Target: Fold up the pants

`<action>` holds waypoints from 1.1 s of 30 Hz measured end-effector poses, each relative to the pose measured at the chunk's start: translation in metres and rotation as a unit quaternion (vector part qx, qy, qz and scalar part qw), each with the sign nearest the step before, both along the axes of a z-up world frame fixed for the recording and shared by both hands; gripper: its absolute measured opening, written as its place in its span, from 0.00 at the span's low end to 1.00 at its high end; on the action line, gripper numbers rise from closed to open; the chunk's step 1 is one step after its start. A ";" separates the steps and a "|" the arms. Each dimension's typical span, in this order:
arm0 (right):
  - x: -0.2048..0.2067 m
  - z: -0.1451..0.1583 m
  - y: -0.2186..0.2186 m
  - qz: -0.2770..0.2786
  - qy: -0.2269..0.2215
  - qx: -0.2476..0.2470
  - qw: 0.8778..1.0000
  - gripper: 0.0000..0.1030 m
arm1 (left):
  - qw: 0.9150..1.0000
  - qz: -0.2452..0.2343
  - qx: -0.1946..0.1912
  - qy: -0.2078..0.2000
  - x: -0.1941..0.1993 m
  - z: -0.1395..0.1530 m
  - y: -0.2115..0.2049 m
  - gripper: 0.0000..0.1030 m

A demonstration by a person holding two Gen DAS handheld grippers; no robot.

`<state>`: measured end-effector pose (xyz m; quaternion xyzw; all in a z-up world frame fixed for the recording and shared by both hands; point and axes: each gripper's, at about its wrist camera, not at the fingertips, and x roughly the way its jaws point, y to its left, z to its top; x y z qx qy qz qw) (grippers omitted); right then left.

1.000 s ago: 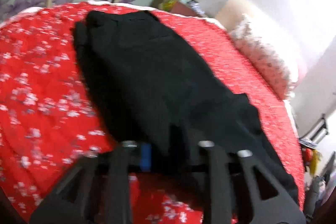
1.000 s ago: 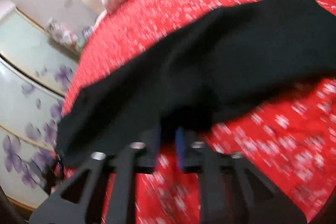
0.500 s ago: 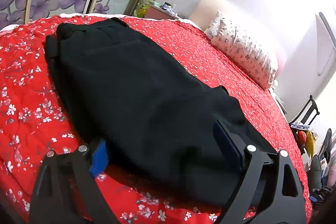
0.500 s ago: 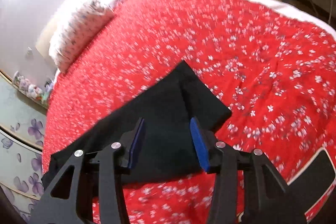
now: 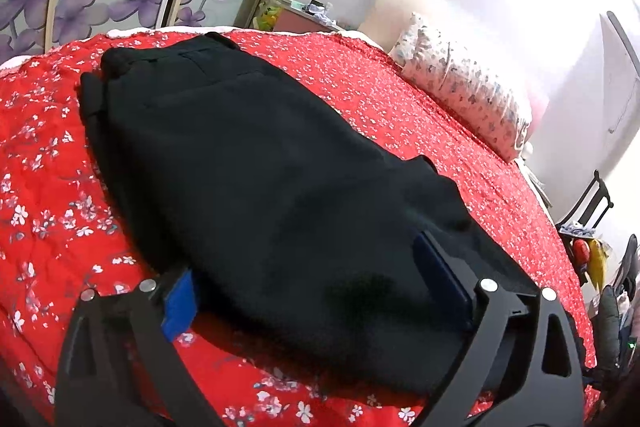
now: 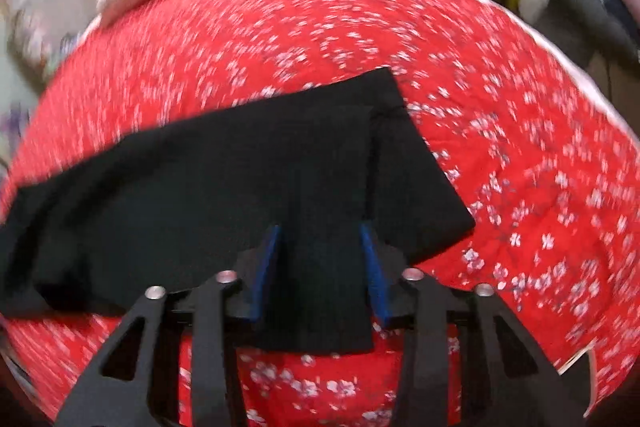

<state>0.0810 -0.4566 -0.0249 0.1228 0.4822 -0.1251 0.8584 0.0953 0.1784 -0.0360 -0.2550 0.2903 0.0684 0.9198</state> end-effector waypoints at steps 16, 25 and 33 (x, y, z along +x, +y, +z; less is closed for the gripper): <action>0.035 0.021 -0.044 -0.044 0.004 -0.115 0.992 0.16 | 1.000 -0.013 0.007 -0.006 -0.011 0.008 -0.003 0.96; 0.012 0.014 -0.055 -0.094 0.000 -0.086 0.992 0.40 | 1.000 -0.012 0.001 0.008 -0.028 0.019 0.028 0.96; -0.004 0.068 -0.027 -0.041 -0.135 0.042 0.989 0.58 | 0.998 0.009 -0.063 -0.001 -0.035 0.025 0.081 0.96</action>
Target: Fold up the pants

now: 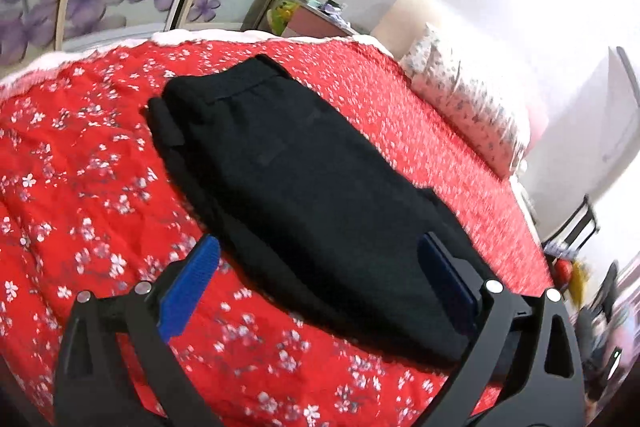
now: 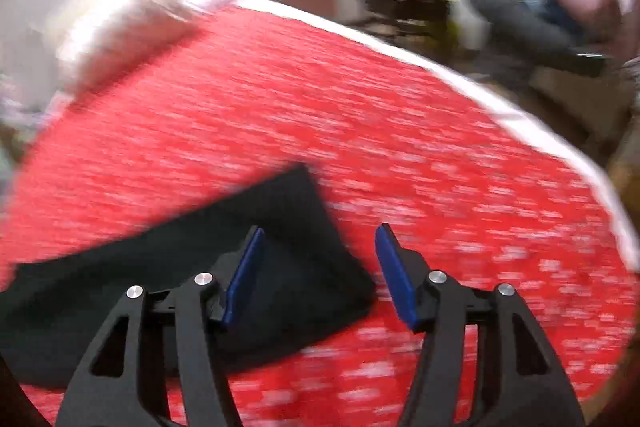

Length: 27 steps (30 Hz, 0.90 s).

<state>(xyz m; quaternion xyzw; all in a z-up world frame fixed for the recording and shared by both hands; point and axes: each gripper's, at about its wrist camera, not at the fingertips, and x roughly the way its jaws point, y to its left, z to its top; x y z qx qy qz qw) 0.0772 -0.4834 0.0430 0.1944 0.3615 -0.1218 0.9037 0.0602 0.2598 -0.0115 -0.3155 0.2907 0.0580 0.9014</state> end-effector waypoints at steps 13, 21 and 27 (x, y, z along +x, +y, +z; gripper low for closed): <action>0.184 -0.013 0.358 0.443 0.056 -0.011 0.895 0.42 | 0.998 -0.039 0.041 -0.019 -0.017 0.010 -0.033 0.96; 0.218 -0.068 0.406 0.471 0.131 -0.100 0.867 0.42 | 0.991 -0.060 0.116 -0.029 -0.042 0.016 -0.040 0.98; 0.206 -0.070 0.405 0.493 0.129 -0.094 0.855 0.34 | 0.995 -0.052 0.083 -0.022 -0.040 0.007 -0.034 0.98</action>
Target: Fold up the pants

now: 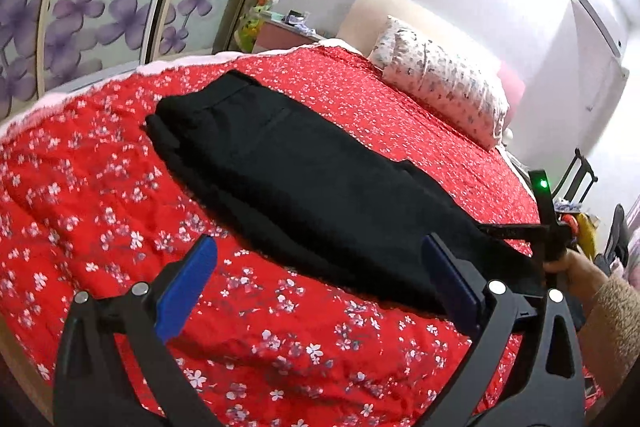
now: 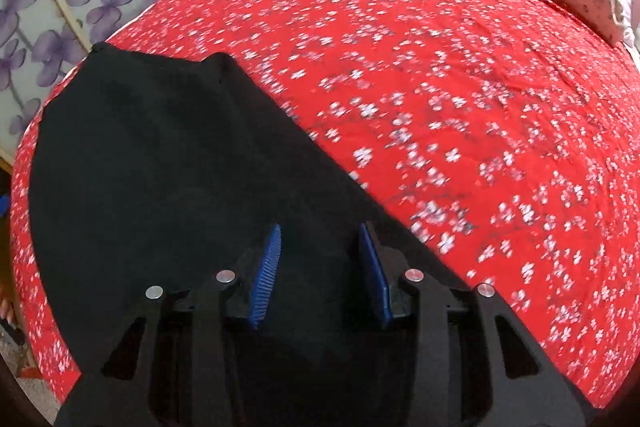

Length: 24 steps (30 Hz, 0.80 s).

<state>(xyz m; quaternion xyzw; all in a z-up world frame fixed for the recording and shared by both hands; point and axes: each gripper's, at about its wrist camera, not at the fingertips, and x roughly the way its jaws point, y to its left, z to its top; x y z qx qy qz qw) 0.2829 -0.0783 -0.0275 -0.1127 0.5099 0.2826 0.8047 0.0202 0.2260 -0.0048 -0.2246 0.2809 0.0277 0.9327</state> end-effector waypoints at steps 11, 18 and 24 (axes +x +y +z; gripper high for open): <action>0.005 0.028 0.006 -0.044 -0.118 -0.052 0.991 0.03 | 1.000 0.009 0.006 0.003 0.002 -0.001 -0.003 0.98; -0.007 0.006 0.015 -0.056 -0.155 -0.133 0.977 0.31 | 1.000 0.026 -0.003 -0.002 0.002 0.008 0.018 0.98; -0.056 0.066 -0.089 -0.190 -0.185 0.009 0.964 0.62 | 0.998 0.033 -0.031 -0.031 0.021 0.025 0.039 0.98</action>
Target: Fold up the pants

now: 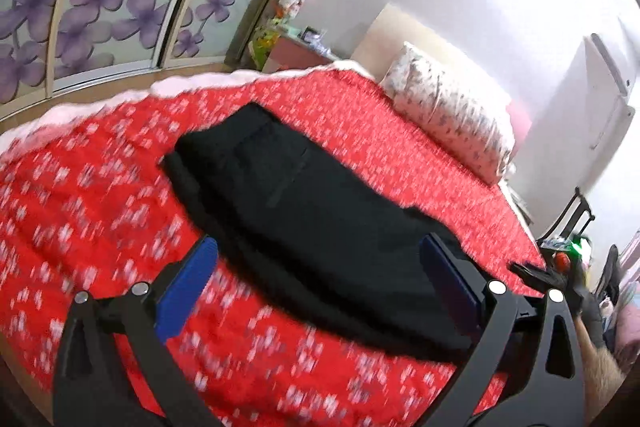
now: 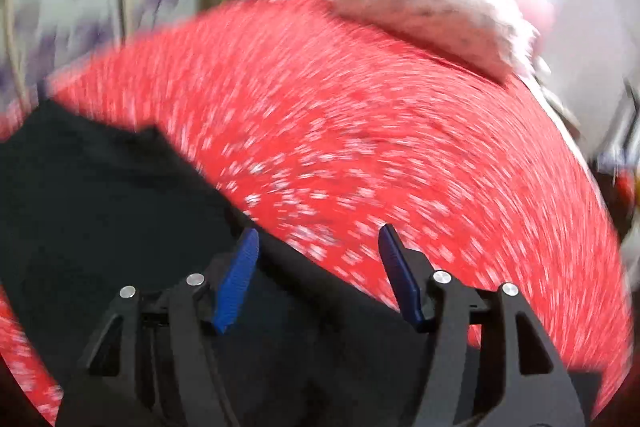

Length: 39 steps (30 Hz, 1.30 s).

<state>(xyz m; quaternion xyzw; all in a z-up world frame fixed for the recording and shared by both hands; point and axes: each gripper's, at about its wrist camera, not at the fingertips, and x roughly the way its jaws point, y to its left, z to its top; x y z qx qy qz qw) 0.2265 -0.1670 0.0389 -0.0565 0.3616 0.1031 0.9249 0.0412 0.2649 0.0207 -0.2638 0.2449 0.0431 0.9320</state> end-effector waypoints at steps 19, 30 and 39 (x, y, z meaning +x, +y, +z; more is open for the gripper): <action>-0.163 -0.015 -0.210 -0.180 0.022 0.147 0.972 0.62 | 0.967 -0.006 -0.226 0.115 0.065 -0.049 0.047 0.75; -0.175 -0.015 -0.206 -0.173 0.017 0.140 0.975 0.62 | 0.957 0.031 -0.260 0.128 0.080 -0.060 0.063 0.71; -0.202 -0.011 -0.260 -0.266 -0.007 0.182 0.947 0.62 | 0.973 0.058 -0.190 0.117 0.060 -0.053 0.063 0.11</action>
